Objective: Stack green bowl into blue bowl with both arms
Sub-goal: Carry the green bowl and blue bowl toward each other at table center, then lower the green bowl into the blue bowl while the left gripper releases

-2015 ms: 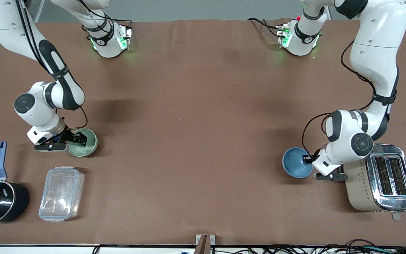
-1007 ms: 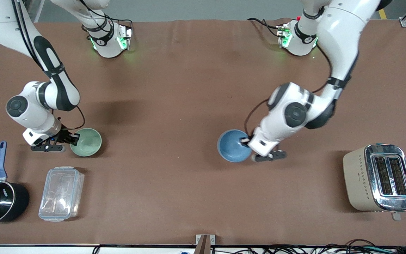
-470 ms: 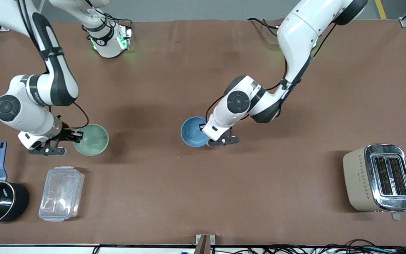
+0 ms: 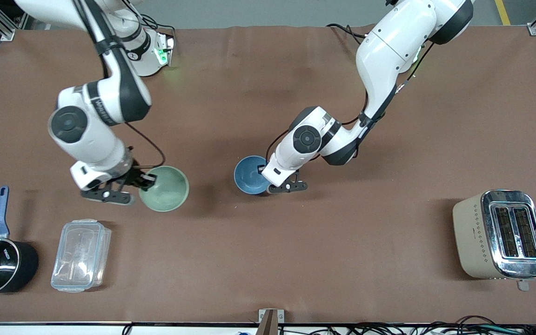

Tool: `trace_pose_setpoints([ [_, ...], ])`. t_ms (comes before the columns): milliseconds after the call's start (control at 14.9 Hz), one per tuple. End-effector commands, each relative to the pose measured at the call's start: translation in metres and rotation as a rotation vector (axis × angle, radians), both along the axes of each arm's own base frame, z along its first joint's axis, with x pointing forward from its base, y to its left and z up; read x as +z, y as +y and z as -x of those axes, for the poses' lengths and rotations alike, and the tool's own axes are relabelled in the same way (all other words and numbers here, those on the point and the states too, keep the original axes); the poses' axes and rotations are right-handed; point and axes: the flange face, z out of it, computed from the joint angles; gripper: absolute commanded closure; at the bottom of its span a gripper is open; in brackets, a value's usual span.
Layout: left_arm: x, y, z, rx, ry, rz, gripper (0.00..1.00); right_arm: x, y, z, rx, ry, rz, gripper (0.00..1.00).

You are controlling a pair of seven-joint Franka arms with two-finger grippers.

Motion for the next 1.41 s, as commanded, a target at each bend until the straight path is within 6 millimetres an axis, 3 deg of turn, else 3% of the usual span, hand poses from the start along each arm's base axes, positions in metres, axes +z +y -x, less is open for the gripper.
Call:
trace_pose_setpoints([
  [0, -0.004, -0.008, 0.000, -0.001, -0.012, 0.001, 0.73, -0.013, 0.052, 0.011, -0.071, 0.020, -0.005, 1.00],
  [67, -0.001, -0.007, -0.002, 0.001, -0.017, 0.001, 0.50, -0.021, 0.067, 0.017, -0.077, 0.028, -0.002, 1.00],
  [134, 0.004, -0.002, -0.007, 0.006, -0.027, 0.002, 0.05, -0.027, 0.078, 0.021, -0.091, 0.033, 0.000, 1.00],
  [201, 0.016, 0.000, -0.012, 0.014, -0.041, 0.010, 0.00, -0.032, 0.082, 0.023, -0.092, 0.037, 0.002, 1.00],
  [336, 0.052, 0.027, -0.039, 0.054, -0.088, 0.005, 0.00, -0.037, 0.091, 0.028, -0.083, 0.046, 0.007, 1.00],
  [537, 0.132, 0.083, -0.073, 0.110, -0.117, -0.032, 0.00, -0.054, 0.127, 0.048, -0.079, 0.063, 0.018, 1.00],
  [604, 0.162, 0.109, -0.083, 0.127, -0.131, -0.059, 0.00, -0.056, 0.142, 0.056, -0.075, 0.061, 0.018, 1.00],
  [739, 0.197, 0.155, -0.096, 0.145, -0.150, -0.128, 0.00, -0.066, 0.167, 0.069, -0.098, 0.051, 0.012, 1.00],
  [940, 0.237, 0.213, -0.110, 0.146, -0.211, -0.245, 0.00, -0.073, 0.191, 0.085, -0.114, 0.043, 0.005, 1.00],
  [1142, 0.279, 0.282, -0.115, 0.140, -0.212, -0.318, 0.00, -0.084, 0.197, 0.087, -0.122, 0.043, 0.008, 1.00],
  [1343, 0.335, 0.310, -0.093, 0.031, -0.221, -0.360, 0.00, -0.098, 0.203, 0.084, -0.135, 0.020, -0.011, 1.00],
])
